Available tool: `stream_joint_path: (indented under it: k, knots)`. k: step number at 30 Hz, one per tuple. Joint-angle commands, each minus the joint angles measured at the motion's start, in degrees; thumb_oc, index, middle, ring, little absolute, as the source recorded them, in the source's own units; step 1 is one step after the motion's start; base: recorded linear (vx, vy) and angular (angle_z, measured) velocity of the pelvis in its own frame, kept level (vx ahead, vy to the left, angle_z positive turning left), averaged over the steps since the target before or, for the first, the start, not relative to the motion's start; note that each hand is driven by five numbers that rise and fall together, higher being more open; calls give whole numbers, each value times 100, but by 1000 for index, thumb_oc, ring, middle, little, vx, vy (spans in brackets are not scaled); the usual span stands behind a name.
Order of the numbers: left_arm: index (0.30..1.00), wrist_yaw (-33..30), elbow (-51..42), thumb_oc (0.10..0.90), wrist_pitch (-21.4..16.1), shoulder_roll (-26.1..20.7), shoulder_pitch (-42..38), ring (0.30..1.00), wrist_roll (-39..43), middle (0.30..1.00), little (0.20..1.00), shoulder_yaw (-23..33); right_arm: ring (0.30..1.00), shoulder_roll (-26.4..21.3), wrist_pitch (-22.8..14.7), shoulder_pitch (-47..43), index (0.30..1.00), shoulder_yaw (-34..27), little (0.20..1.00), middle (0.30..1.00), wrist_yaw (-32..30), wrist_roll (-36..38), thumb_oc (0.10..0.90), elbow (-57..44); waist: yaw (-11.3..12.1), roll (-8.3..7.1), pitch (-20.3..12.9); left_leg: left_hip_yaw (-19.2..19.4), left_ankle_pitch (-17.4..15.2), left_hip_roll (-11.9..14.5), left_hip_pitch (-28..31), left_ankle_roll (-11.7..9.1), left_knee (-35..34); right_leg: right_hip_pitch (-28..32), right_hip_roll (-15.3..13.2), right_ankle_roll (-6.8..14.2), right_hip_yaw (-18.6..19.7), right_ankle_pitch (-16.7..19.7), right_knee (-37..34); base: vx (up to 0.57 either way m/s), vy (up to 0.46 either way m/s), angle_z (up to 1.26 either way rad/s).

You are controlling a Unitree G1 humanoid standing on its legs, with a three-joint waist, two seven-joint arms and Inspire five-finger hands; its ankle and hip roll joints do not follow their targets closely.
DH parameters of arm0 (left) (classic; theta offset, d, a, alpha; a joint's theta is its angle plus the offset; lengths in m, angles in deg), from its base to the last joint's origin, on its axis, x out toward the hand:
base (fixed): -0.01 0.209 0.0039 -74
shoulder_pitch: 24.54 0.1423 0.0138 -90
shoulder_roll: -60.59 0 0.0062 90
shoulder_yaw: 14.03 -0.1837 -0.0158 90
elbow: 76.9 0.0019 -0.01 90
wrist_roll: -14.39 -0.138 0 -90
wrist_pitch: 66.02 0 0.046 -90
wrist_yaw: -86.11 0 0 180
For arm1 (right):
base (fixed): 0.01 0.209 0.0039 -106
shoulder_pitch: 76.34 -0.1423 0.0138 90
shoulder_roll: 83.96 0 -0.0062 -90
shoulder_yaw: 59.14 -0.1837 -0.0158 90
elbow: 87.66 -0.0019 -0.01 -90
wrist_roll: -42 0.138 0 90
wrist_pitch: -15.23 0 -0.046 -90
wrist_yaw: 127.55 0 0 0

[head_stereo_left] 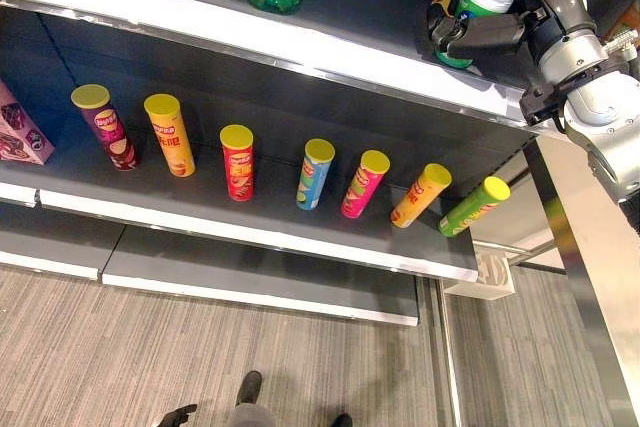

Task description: Put the goods on the table back onto the shelves and tidy them up.

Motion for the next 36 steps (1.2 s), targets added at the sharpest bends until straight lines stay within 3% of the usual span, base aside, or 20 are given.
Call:
stream_joint_path:
  k: [1, 7, 9, 14, 15, 18, 21, 22, 25, 31, 32, 34, 36]
  knots:
    - [900, -108, 96, 800, -180, -262, 7, 900, 91, 900, 900, -225, 900, -172, -249, -968, 900, -249, 900, 900, -383, 138, 800, 224, 84, -30, -183, -82, -659, 97, 310, -136, 8, 103, -396, 443, -4, 47, 176, 0, 0, 0]
    - [900, -119, 161, 800, -150, -208, -7, 900, 75, 900, 900, -232, 900, -381, -379, -1070, 900, -538, 900, 900, -742, 20, 800, -88, 9, 11, -246, -47, -698, 108, 354, -127, 8, 133, -390, 450, 15, 54, 145, 0, 0, 0]
    - [900, -161, 155, 800, -155, -154, 6, 900, -71, 900, 900, -178, 900, -917, -502, -1102, 900, -797, 900, 900, -1172, -516, 800, -666, -114, 67, -314, 0, -735, 112, 372, -126, 8, 129, -384, 466, 45, 69, 103, 23, 13, -8]
    - [900, -173, 202, 800, -148, -23, 35, 900, -214, 900, 900, -36, 900, -1484, -1068, -74, 900, -2498, 900, 900, -1569, -201, 800, -1914, -370, 226, -473, 136, -826, 135, 453, -125, 8, 141, -404, 506, 114, 75, 75, 38, 18, -23]
    - [900, -152, 147, 800, -144, 40, 60, 900, -264, 900, 900, -11, 900, -1482, -1326, 822, 900, -3497, 900, 900, -1562, -43, 800, -2503, -508, 294, -522, 200, -873, 147, 500, -118, 8, 127, -389, 512, 181, 63, 63, 39, 18, -22]
    - [900, -110, 45, 800, -144, 88, 87, 900, -297, 900, 900, 13, 900, -1308, -1489, 1856, 900, -4510, 900, 900, -1484, 98, 800, -3048, -632, 359, -556, 255, -897, 169, 522, -114, 8, 90, -382, 518, 255, 62, 56, 11, 12, -20]
    - [900, -80, -24, 800, -141, 111, 91, 900, -371, 900, 900, 29, 900, -764, -1536, 3218, 900, -5522, 900, 900, -1161, 337, 800, -3682, -756, 411, -578, 337, -928, 179, 560, -100, 8, 56, -368, 520, 343, 70, 50, 2, 13, -19]
    - [900, -45, -99, 800, -139, 120, 94, 900, -393, 900, 900, 36, 900, -328, -1460, 4064, 900, -6027, 900, 900, -984, 394, 800, -3991, -805, 437, -582, 402, -943, 181, 589, -92, 8, 39, -364, 519, 403, 74, 46, -3, 24, -21]
    - [900, -31, -158, 800, -145, 144, 53, 900, -480, 900, 900, 104, 900, 318, -1246, 5145, 900, -6280, 900, 900, -437, 676, 800, -4291, -919, 506, -557, 492, -955, 188, 629, -87, 8, 9, -363, 512, 482, 81, 47, -11, 15, -22]
    - [900, 160, -339, 800, -149, 57, 2, 900, -625, 900, 900, 286, 900, 1639, -685, 6786, 900, -6059, 900, 900, 717, 1202, 800, -4613, -1139, 671, -459, 650, -937, 198, 648, -72, 8, -82, -375, 499, 633, 114, 59, -21, -10, -13]
    - [900, 162, -340, 800, -150, 47, 11, 900, -627, 900, 900, 284, 900, 1658, -675, 6809, 900, -6068, 900, 900, 719, 1198, 800, -4635, -1133, 663, -467, 653, -939, 199, 650, -72, 8, -82, -374, 499, 635, 113, 58, -1, -5, -18]
    - [900, 233, -405, 800, -157, 53, -13, 900, -653, 900, 900, 307, 900, 2437, -464, 7387, 900, -5583, 900, 900, 1157, 1403, 800, -4526, -1247, 758, -457, 731, -935, 188, 674, -55, 8, -124, -378, 483, 714, 135, 64, 1, 12, -22]
    - [900, 285, -495, 800, -148, 90, -18, 900, -592, 900, 900, 374, 900, 2674, -243, 7764, 900, -5431, 900, 900, 1330, 1183, 800, -4334, -1311, 803, -462, 767, -930, 185, 681, -56, 8, -141, -388, 477, 740, 138, 68, 2, 14, -11]
